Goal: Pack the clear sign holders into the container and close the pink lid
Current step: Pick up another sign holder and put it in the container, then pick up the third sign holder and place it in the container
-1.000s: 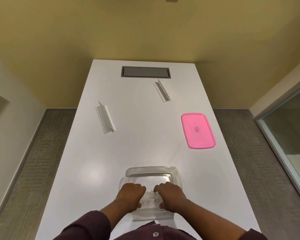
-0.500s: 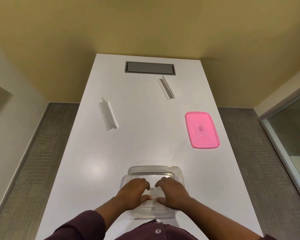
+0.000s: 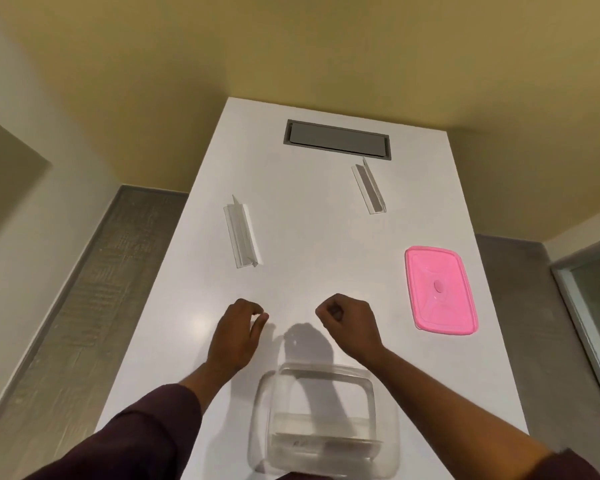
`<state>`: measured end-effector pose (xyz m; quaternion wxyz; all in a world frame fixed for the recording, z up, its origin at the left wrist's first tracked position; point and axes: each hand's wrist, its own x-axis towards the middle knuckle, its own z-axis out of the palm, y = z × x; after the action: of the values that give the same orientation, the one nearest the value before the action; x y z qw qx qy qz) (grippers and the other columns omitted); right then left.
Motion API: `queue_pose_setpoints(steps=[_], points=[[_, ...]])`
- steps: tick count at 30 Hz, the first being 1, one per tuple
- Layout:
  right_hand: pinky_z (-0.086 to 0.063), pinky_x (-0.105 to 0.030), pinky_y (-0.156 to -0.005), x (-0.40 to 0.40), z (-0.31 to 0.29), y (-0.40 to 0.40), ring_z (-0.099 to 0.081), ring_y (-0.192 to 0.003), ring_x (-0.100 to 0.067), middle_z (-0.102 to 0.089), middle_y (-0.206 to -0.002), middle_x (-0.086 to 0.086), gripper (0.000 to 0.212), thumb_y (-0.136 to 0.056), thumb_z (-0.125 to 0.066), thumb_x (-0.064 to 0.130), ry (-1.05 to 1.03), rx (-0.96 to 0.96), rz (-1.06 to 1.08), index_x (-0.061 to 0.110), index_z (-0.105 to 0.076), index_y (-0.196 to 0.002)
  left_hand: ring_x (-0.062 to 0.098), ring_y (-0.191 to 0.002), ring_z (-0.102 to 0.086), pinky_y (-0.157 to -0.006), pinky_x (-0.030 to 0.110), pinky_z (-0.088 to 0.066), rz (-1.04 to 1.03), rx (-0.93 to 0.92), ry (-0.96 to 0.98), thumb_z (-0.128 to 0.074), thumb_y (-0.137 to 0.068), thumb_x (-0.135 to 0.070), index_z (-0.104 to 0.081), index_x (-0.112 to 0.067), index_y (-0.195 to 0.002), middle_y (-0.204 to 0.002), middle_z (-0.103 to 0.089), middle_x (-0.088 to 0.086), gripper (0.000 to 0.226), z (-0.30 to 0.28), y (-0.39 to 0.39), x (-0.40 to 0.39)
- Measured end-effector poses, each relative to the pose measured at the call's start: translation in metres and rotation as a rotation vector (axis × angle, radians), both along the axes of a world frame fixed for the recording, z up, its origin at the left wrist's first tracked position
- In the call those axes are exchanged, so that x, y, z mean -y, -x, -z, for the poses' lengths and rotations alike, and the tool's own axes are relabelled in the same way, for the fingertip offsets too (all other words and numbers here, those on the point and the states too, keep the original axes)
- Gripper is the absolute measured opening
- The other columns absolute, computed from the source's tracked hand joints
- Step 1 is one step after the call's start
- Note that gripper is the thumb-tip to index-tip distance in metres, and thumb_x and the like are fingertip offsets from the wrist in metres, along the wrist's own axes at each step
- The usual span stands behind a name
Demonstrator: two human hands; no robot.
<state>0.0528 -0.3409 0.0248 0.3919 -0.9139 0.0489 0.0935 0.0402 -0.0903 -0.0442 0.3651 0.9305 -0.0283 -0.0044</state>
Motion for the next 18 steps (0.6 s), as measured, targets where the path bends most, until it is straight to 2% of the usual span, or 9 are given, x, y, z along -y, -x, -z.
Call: queue_pose_setpoints(steps=[2,4,7,10,13,18], points=[[-0.046,-0.016,-0.062,-0.010,0.003,-0.027,-0.065,-0.065,0.000,-0.069,-0.066,0.017,0.010,-0.084,-0.068,0.034,0.002,-0.026,-0.034,0.028,-0.071,-0.077,0.022,-0.108,-0.060,-0.092,0.034,-0.050,-0.033,-0.033,-0.094,-0.051,-0.099,-0.039,-0.061,-0.014,-0.115,-0.116,-0.061,0.000,0.031,0.016,-0.011,-0.020],[-0.048,-0.017,-0.066,-0.023,0.008,-0.056,-0.066,-0.070,0.002,-0.072,-0.075,0.017,0.007,-0.085,-0.069,0.032,0.004,-0.080,-0.083,0.027,-0.072,-0.081,0.032,-0.131,-0.051,-0.109,0.040,-0.042,-0.021,-0.092,-0.225,-0.045,-0.098,-0.045,-0.054,-0.004,-0.132,-0.138,-0.055,0.012,0.054,0.035,-0.021,-0.037],[-0.048,-0.021,-0.070,-0.042,0.020,-0.089,-0.068,-0.079,-0.002,-0.074,-0.088,0.014,0.011,-0.086,-0.072,0.033,-0.008,-0.204,-0.144,0.025,-0.073,-0.094,0.035,-0.152,-0.021,-0.121,0.048,-0.026,-0.022,-0.214,-0.355,-0.045,-0.100,-0.045,-0.029,-0.001,-0.152,-0.164,-0.023,0.015,0.070,0.059,-0.027,-0.057],[-0.045,-0.024,-0.073,-0.066,0.036,-0.114,-0.065,-0.087,-0.010,-0.072,-0.099,0.010,0.022,-0.087,-0.073,0.035,0.000,-0.289,-0.191,0.023,-0.071,-0.105,0.032,-0.155,-0.008,-0.123,0.049,-0.021,-0.029,-0.258,-0.444,-0.035,-0.103,-0.044,-0.014,-0.005,-0.157,-0.168,-0.004,0.011,0.071,0.078,-0.028,-0.063],[-0.048,-0.029,-0.084,-0.089,0.053,-0.131,-0.064,-0.101,-0.017,-0.069,-0.110,0.001,0.034,-0.087,-0.073,0.035,-0.006,-0.339,-0.209,0.019,-0.067,-0.117,0.031,-0.156,-0.001,-0.125,0.048,-0.015,-0.052,-0.216,-0.473,-0.024,-0.102,-0.043,-0.007,-0.007,-0.158,-0.169,0.000,0.012,0.069,0.088,-0.022,-0.055],[-0.049,-0.038,-0.101,-0.127,0.077,-0.158,-0.059,-0.120,-0.024,-0.058,-0.134,-0.009,0.071,-0.081,-0.079,0.041,-0.014,-0.397,-0.149,0.010,-0.052,-0.138,0.025,-0.156,0.003,-0.126,0.045,-0.011,-0.109,-0.159,-0.424,-0.030,-0.101,-0.041,-0.003,-0.012,-0.159,-0.169,0.002,0.006,0.071,0.099,-0.017,-0.052]])
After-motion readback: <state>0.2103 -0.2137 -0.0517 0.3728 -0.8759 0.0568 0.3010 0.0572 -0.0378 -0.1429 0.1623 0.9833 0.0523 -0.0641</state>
